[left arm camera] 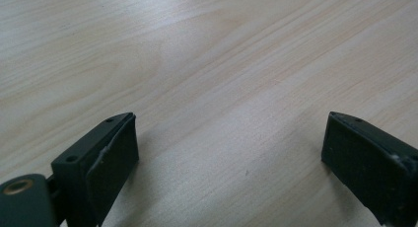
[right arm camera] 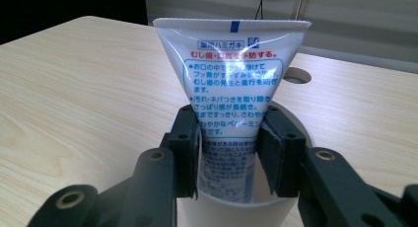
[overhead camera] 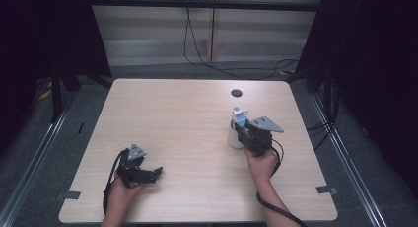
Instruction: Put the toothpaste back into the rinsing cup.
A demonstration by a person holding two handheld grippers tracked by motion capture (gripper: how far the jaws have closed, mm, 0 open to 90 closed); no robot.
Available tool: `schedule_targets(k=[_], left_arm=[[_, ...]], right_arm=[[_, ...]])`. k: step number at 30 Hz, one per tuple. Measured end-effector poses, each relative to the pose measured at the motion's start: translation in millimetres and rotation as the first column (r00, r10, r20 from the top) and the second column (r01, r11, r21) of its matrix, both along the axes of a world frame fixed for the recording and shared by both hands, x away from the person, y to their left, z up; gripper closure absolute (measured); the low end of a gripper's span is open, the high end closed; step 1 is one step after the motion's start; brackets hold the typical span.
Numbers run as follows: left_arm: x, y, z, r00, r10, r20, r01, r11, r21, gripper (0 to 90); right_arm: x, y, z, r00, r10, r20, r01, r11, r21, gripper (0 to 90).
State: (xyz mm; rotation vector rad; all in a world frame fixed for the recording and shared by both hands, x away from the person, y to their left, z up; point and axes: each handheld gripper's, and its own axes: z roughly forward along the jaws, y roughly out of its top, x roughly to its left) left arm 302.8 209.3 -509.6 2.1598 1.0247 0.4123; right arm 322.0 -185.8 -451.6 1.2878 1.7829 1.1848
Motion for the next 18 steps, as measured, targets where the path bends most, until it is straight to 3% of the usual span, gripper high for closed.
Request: schedule_targets(k=[10,18], left_arm=[[-0.1,0.0,0.1,1.0,0.0,-0.001,0.0,1.0,0.001,6.9],[-0.1,-0.1,0.1,1.0,0.001,-0.001,-0.001,1.0,0.001,6.9]], right_arm=[[-3.4,-2.4,1.0,0.9999,0.009,-0.013,-0.009,1.0,-0.015,61.5],[-5.4,-4.8,1.4,0.9998,0.009,-0.02,-0.009,1.0,0.0,60.5]])
